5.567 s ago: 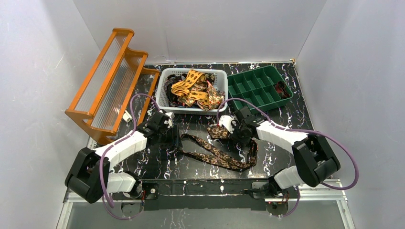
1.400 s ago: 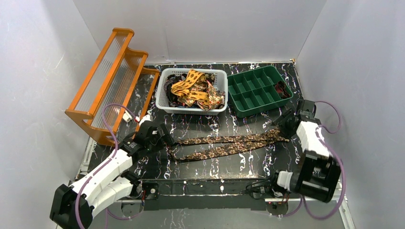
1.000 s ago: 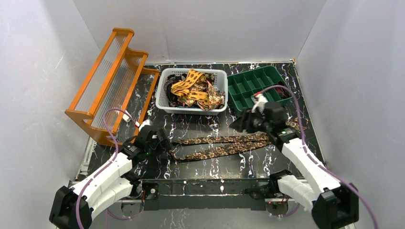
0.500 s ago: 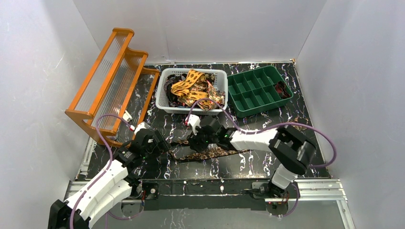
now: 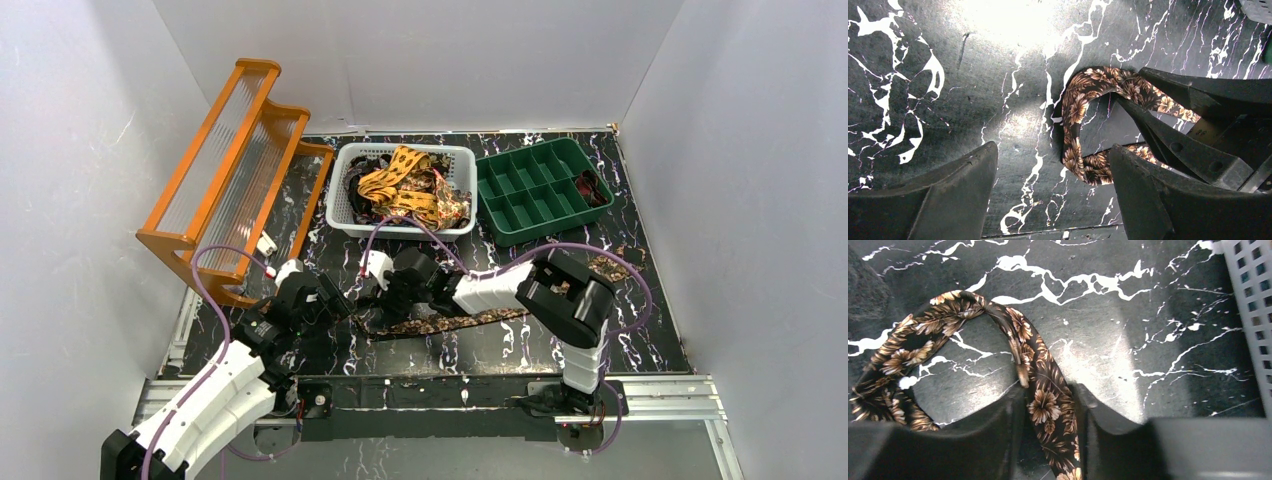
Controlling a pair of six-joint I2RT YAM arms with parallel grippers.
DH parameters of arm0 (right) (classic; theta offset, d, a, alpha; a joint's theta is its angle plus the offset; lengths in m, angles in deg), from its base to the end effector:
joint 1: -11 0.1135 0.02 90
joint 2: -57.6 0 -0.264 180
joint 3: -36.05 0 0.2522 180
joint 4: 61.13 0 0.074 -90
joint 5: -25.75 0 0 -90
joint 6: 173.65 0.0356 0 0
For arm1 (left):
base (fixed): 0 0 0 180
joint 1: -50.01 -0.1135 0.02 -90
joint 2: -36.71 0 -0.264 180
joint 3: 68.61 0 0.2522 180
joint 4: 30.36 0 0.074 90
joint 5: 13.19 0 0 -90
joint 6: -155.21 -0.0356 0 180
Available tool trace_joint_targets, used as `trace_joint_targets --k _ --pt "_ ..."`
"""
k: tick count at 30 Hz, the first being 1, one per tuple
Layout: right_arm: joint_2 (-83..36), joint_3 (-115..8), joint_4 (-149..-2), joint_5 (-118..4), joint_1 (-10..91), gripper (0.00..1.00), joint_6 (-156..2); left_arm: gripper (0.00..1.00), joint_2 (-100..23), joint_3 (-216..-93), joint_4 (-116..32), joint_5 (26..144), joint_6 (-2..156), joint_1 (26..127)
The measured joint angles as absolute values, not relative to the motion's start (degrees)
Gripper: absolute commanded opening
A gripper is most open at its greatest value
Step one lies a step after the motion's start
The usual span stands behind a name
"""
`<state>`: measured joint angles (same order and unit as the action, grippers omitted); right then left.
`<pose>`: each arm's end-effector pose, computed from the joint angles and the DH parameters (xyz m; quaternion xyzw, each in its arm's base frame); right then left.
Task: Roll the ties
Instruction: Flatten out the tie in the bin.
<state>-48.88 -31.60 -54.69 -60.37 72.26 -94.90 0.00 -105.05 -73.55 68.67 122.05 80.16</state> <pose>0.1825 0.3377 0.1499 -0.5311 0.6966 0.2304 0.4239 0.1235 -0.0659 0.1950 -0.2388 0.8851 -0.2239 0.3307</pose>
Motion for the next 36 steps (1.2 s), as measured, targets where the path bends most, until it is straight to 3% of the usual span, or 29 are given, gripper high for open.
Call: trace_joint_targets --k 4,6,16,36 --pt "-49.01 -31.55 -53.97 -64.37 73.37 0.14 -97.5 0.78 0.09 -105.55 -74.06 68.39 122.03 80.16" --pt "-48.55 -30.92 -53.75 -65.75 73.81 0.06 -98.11 0.78 0.18 -105.57 -74.19 68.23 122.03 80.16" --pt "-38.76 -27.77 -55.28 -71.54 78.9 0.07 -95.29 0.78 0.33 -105.57 -74.1 68.21 121.94 80.16" --pt "-38.17 -22.57 -61.51 -90.73 88.74 0.11 -81.45 0.81 4.53 -105.57 -74.41 67.21 122.88 80.16"
